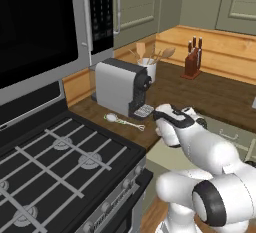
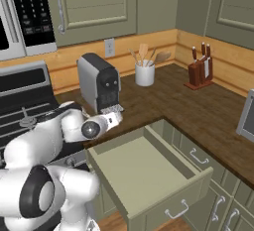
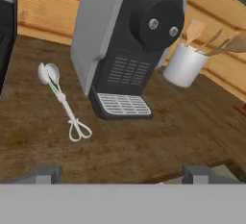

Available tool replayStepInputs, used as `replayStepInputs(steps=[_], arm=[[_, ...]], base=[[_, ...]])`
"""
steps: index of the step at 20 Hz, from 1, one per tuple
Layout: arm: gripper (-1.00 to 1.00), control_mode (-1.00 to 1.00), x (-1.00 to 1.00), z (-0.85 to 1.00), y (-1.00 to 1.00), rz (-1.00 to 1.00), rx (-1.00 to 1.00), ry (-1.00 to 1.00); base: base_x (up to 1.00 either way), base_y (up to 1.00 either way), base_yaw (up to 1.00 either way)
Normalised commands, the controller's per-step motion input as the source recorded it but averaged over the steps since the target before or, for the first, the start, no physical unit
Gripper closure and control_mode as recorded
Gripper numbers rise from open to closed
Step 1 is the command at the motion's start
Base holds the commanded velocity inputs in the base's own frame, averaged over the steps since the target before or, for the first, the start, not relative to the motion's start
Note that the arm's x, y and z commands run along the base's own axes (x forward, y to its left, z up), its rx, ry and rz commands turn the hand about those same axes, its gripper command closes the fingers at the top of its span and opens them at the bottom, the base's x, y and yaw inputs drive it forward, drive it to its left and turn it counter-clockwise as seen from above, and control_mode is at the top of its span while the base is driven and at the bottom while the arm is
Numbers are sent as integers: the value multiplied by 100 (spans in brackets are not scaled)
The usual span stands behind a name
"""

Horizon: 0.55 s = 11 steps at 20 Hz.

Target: Pick the tongs from the drawer and place it on the counter.

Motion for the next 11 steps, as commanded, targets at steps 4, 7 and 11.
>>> replayStepInputs(steps=[4,7,11], arm=[[-100,-100,-20,100,-72,-15,6,36],[-100,-100,-1,100,-68,-17,8,41],[-100,-100,-12,100,-83,-21,10,53]], base=[[0,0,0],[0,0,0],[0,0,0]])
